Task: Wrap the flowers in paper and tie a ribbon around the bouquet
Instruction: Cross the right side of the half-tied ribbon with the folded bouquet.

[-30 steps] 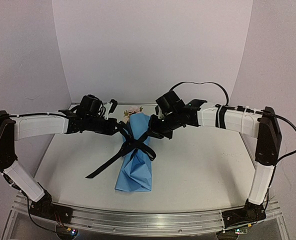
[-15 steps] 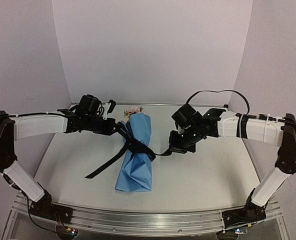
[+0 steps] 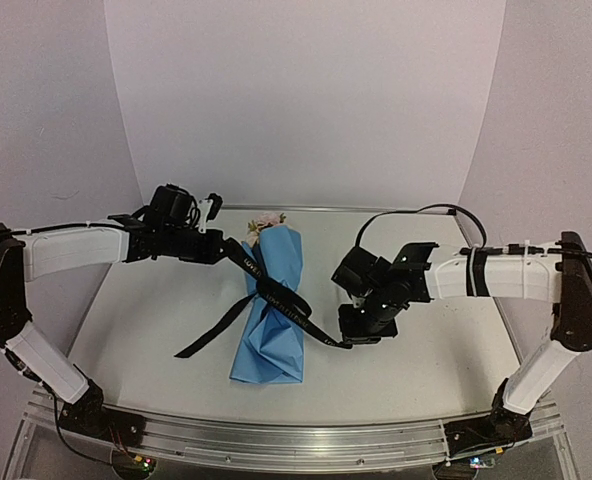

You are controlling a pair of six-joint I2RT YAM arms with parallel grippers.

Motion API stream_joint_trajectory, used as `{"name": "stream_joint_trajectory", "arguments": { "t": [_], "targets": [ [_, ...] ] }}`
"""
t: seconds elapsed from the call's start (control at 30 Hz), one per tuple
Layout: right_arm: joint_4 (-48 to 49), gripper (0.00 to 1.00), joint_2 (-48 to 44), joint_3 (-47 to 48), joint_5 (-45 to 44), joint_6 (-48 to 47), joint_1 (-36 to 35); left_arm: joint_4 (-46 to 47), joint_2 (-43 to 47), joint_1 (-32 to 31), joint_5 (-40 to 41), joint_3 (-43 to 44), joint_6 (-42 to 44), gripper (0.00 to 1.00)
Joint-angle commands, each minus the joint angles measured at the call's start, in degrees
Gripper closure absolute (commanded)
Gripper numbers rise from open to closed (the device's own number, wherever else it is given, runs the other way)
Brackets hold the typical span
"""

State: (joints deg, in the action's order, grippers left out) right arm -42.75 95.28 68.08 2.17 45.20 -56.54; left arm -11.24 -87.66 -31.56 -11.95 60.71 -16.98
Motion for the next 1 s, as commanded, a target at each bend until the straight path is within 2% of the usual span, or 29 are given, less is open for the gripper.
{"name": "stream_joint_trajectory", "arguments": {
  "t": [0.0, 0.53, 0.8, 0.97],
  "targets": [
    [-2.6, 1.00, 1.7, -1.8, -1.6, -1.1, -1.4, -1.3, 2.9, 1.0, 1.3, 1.6, -0.5, 1.00],
    [-3.9, 1.00, 3.5, -6.4, -2.3, 1.2, -2.8, -2.2, 4.4, 2.5, 2.2, 0.6, 0.0, 1.00],
    [-6.7, 1.00, 3.6, -5.0, -8.6, 3.6, -2.4, -2.7, 4.9, 3.0, 1.8, 0.5, 0.6, 1.00],
    [-9.0, 1.00, 2.1, -4.9, -12.6, 4.4, 1.4, -2.6, 5.9, 3.0, 0.6, 0.1, 1.0, 1.00]
  ]
}}
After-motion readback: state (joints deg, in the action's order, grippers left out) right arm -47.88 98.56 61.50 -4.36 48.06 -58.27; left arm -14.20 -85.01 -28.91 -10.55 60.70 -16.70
